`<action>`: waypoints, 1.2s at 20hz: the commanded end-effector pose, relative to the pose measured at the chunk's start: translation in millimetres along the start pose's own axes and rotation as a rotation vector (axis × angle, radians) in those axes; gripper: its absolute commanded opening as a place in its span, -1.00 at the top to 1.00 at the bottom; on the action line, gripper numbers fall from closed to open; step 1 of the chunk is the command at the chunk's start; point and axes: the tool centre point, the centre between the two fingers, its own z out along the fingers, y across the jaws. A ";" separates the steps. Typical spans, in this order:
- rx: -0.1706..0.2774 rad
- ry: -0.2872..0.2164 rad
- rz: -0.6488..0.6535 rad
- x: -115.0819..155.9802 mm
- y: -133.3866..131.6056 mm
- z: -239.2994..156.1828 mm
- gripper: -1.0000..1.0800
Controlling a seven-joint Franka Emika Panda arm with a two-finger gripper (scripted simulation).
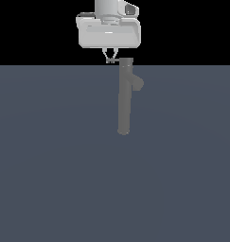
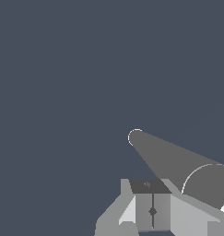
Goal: Turn on the faucet by rotating a designated handle.
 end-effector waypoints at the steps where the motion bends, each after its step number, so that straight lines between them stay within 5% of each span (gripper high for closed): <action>1: 0.000 -0.004 0.000 -8.7 -2.3 0.2 1.00; 24: -0.001 0.008 -0.008 -48.9 17.0 0.7 1.00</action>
